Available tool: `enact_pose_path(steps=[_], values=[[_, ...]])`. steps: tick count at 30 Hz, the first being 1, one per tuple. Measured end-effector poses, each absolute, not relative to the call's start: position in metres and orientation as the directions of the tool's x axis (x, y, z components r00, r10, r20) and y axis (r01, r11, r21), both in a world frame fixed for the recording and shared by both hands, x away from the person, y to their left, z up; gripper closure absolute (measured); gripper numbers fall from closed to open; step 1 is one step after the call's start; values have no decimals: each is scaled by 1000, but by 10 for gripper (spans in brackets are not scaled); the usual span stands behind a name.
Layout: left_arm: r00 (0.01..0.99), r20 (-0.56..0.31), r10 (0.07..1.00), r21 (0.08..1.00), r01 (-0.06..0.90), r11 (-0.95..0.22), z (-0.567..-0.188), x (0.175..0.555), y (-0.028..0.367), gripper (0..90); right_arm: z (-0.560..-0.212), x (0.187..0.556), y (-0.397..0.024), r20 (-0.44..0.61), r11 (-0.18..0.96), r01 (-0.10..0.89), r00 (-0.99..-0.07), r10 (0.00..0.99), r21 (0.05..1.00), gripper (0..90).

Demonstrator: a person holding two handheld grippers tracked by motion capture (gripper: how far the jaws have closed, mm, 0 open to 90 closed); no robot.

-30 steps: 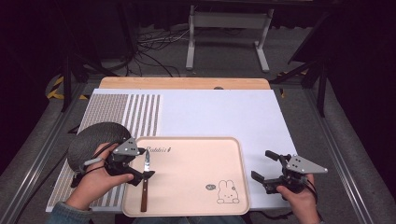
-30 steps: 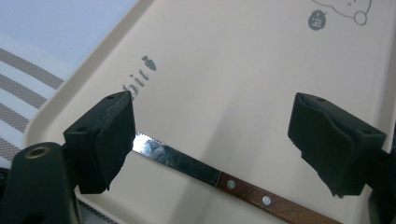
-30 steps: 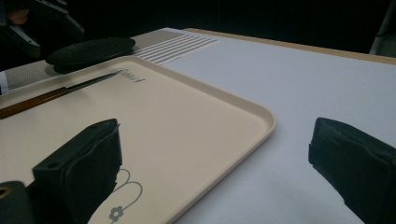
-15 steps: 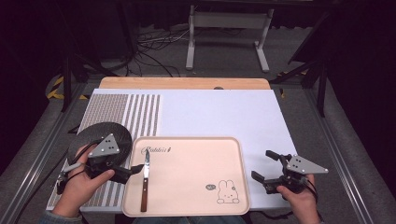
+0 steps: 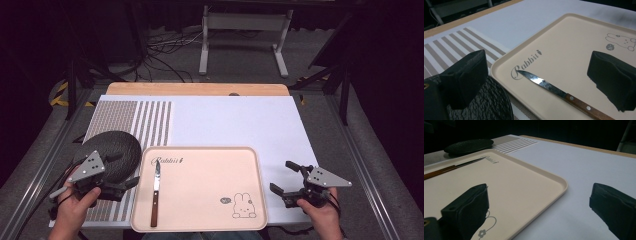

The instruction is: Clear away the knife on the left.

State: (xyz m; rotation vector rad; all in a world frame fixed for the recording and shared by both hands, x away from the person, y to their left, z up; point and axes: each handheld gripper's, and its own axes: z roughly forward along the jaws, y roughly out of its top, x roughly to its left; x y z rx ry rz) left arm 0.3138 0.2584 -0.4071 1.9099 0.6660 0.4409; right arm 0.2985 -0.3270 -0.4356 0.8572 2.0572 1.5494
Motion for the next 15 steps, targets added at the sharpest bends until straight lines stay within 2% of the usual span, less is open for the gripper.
enact_pose_path(steps=[15], values=[[744,0,669,936,236,-262,-432,300,284,40,-436,298,-328,14,191,205,-716,698,960,32]])
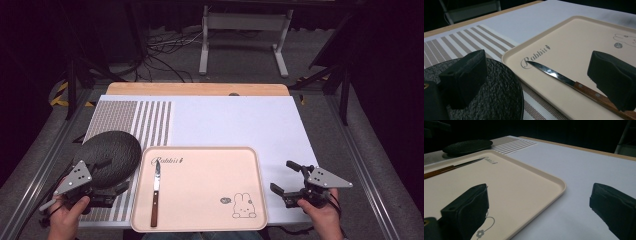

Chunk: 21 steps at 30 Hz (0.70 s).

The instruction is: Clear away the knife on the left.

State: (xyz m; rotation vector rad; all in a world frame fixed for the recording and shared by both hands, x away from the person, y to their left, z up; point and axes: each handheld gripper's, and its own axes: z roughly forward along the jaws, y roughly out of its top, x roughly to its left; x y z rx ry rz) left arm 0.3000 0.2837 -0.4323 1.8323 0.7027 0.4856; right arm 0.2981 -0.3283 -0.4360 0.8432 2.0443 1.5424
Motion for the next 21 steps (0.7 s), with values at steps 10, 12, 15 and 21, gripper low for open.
enact_pose_path(steps=[10,12,15,21], values=[[721,-26,693,940,253,-228,-452,298,297,38,-437,298,-329,12,192,202,-718,696,960,31],[715,-33,698,941,258,-220,-455,298,299,38,-438,298,-329,12,191,201,-718,696,961,31],[709,-43,704,940,267,-211,-460,300,302,38,-439,298,-330,12,190,202,-715,699,961,31],[712,-62,700,940,278,-200,-462,302,301,38,-441,298,-331,17,184,206,-709,705,961,31]])
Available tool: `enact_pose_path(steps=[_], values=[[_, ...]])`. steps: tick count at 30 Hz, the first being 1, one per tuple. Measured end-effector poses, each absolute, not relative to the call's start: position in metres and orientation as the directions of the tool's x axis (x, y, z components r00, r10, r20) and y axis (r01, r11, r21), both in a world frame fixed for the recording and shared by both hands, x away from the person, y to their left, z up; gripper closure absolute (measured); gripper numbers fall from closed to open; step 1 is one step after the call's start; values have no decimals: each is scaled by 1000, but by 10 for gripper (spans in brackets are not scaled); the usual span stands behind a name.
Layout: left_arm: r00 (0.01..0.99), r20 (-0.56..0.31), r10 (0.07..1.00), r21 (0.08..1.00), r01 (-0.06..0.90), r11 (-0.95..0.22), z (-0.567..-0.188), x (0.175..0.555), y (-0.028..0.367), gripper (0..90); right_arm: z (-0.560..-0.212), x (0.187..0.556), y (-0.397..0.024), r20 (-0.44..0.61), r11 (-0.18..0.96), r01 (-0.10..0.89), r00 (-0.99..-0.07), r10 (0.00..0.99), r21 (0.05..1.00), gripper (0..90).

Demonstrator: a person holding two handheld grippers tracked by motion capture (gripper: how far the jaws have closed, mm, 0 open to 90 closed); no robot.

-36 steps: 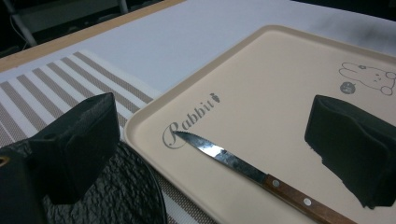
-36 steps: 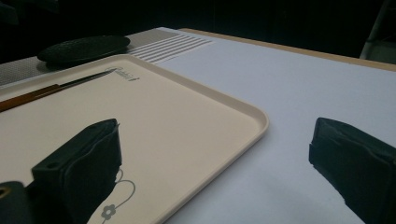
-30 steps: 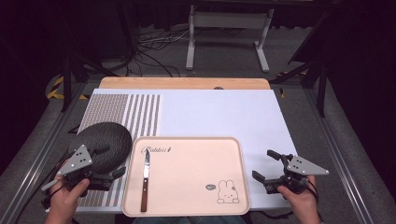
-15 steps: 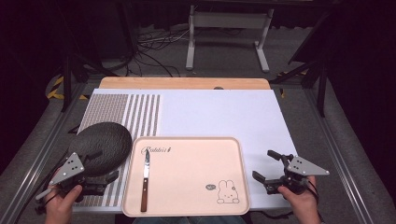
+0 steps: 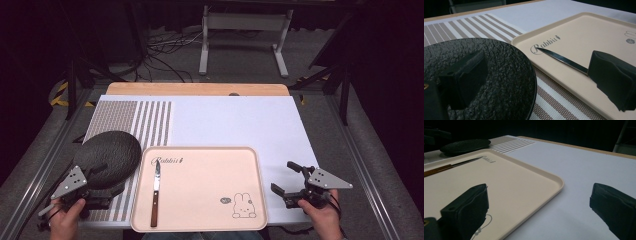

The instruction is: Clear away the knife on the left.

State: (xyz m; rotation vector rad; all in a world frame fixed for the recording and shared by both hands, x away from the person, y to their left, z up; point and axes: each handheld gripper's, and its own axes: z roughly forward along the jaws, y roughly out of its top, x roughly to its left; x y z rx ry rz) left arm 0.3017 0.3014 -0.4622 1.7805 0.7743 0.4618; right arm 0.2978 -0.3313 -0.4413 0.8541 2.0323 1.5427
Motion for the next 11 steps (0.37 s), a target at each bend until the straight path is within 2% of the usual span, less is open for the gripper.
enact_pose_path(steps=[4,11], values=[[707,-25,707,936,265,-232,-462,301,300,38,-442,298,-332,15,185,208,-703,711,960,30],[706,-42,707,937,273,-217,-462,301,300,35,-442,298,-333,17,180,207,-699,715,962,30]])
